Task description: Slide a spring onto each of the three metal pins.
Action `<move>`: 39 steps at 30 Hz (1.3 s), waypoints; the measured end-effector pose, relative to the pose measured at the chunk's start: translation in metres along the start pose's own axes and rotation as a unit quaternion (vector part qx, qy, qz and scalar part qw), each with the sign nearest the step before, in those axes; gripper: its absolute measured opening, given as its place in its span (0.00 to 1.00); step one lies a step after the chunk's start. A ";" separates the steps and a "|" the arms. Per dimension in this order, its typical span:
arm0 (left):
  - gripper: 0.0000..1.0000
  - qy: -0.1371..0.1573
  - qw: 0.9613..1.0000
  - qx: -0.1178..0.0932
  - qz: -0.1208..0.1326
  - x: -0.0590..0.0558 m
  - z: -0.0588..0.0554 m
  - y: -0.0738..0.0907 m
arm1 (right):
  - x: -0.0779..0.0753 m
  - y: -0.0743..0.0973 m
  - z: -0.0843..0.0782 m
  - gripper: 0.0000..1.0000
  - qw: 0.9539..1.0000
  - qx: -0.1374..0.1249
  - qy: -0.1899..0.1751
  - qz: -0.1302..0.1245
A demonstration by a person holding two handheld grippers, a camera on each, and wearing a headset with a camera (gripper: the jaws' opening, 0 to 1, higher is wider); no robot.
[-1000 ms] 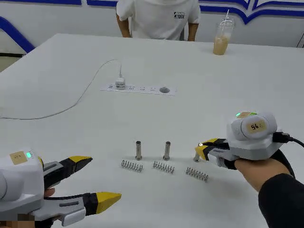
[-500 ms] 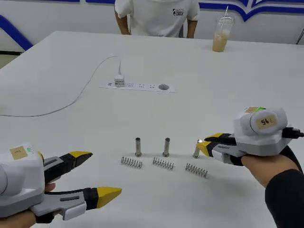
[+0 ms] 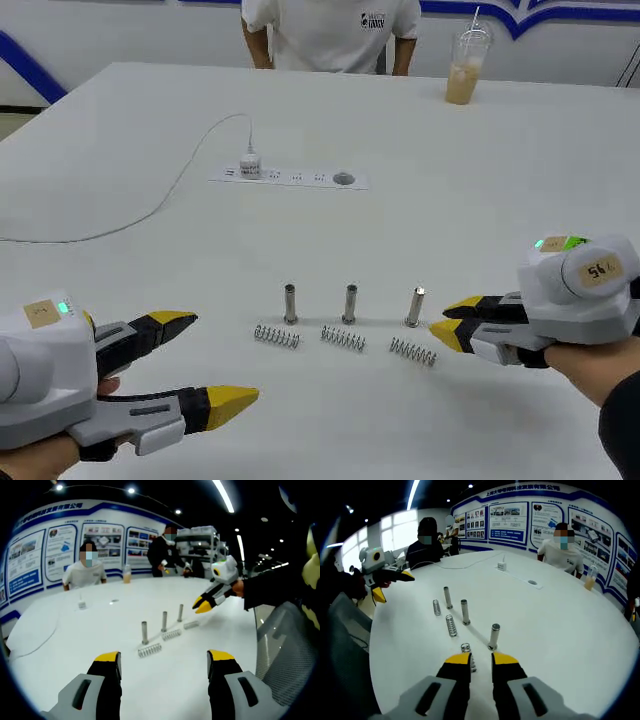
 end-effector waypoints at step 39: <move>0.66 -0.032 0.998 0.025 -0.053 -0.017 0.002 -0.020 | 0.019 -0.013 -0.013 0.11 0.997 0.036 0.043 0.055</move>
Point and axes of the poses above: the centre of the closed fingertips' face, and the gripper's own axes: y roughly backward along the fingers, x roughly to its left, z roughly out of its top, the point moved 6 cm from there along y, roughly backward along the fingers, and after that the axes turned 5 degrees about y, right-handed, at the moved point
